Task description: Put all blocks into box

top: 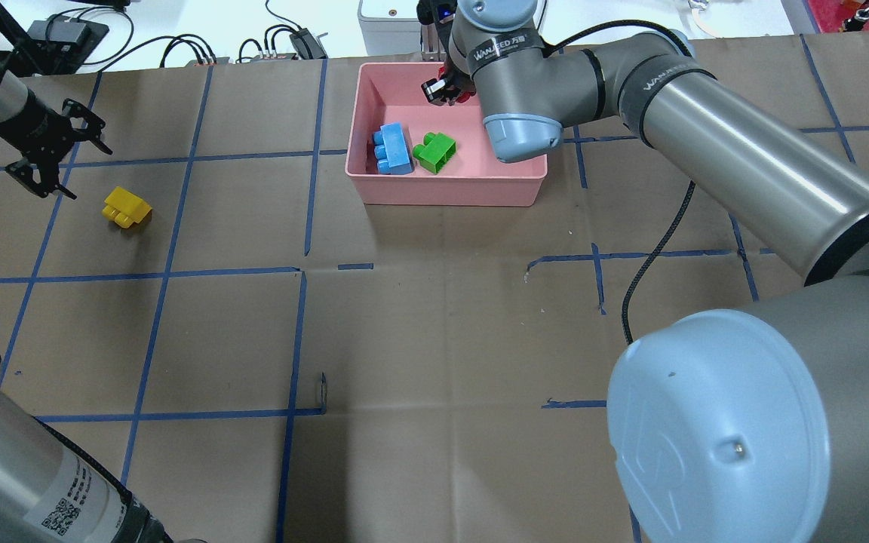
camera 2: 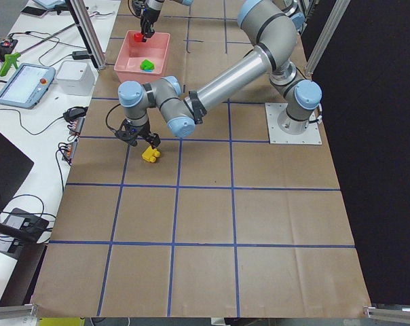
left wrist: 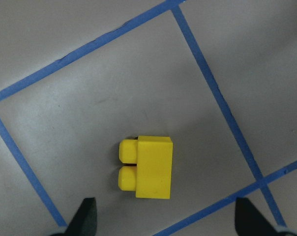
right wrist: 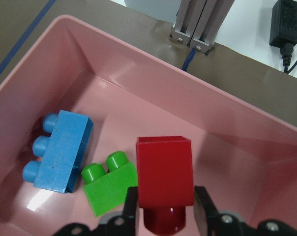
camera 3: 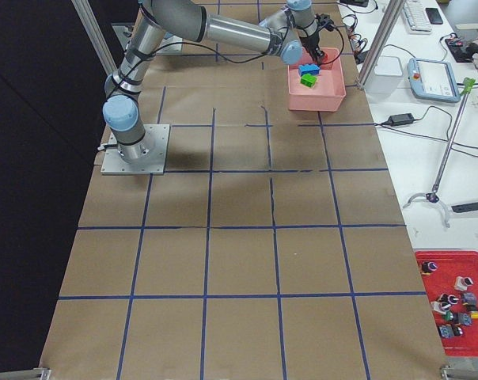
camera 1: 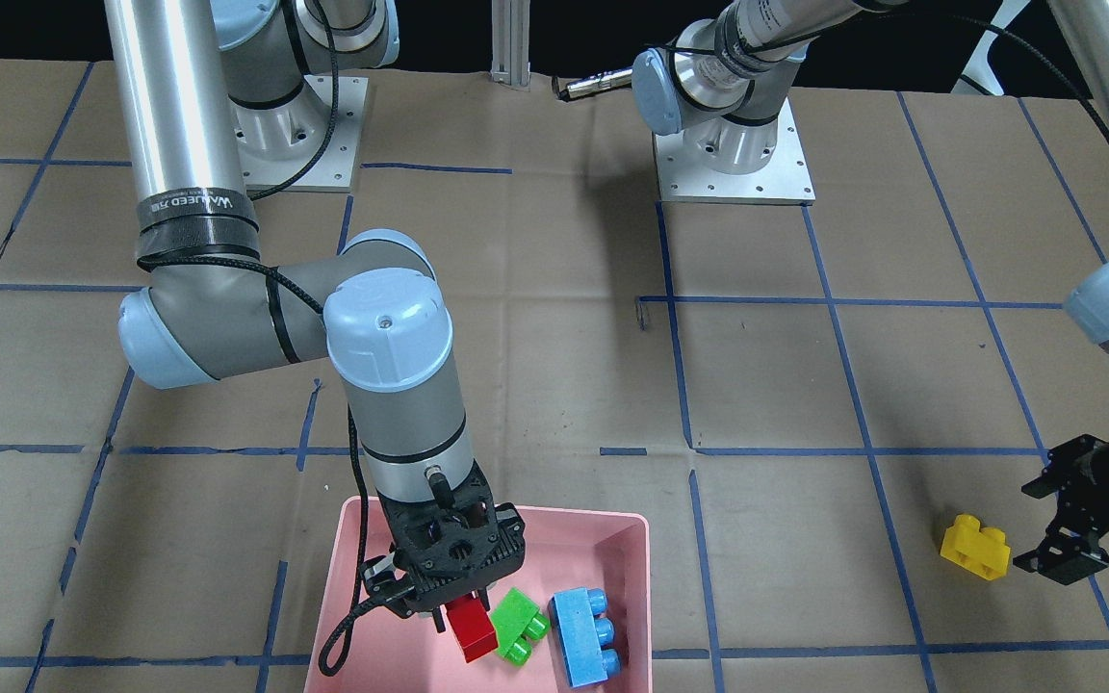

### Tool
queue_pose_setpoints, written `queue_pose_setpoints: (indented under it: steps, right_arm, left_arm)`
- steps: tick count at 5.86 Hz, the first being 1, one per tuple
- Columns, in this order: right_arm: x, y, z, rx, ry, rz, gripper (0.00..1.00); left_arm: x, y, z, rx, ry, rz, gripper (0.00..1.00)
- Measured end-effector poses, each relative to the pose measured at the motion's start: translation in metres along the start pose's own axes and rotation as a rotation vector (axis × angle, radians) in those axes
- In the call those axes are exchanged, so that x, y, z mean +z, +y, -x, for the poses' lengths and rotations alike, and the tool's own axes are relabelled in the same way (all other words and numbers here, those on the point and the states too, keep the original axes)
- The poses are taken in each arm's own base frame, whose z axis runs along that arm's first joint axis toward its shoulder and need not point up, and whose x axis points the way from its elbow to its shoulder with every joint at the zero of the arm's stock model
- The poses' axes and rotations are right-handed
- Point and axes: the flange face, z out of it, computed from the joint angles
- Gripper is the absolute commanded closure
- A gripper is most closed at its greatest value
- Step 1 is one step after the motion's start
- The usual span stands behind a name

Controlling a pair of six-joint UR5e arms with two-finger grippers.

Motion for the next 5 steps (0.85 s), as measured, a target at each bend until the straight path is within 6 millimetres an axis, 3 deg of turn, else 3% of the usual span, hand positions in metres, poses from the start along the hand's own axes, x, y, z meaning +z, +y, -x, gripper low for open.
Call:
queue_pose_setpoints:
  steps: [2, 3, 4, 5]
  right_arm:
    - [-0.006, 0.003, -0.005, 0.003, -0.005, 0.059, 0.0]
    - [-0.021, 0.007, -0.021, 0.022, -0.008, 0.115, 0.0]
    - [-0.053, 0.017, -0.051, 0.062, -0.012, 0.199, 0.0]
    - [-0.09, 0.037, -0.081, 0.107, -0.027, 0.325, 0.0]
  left_arm:
    - [0.041, 0.002, 0.005, -0.003, -0.002, 0.009, 0.01]
    - [0.051, -0.001, 0.007, -0.005, 0.0, 0.008, 0.01]
    - [0.059, -0.005, 0.01, -0.009, -0.002, 0.013, 0.02]
    - [0.064, -0.008, 0.012, -0.012, -0.005, 0.018, 0.14]
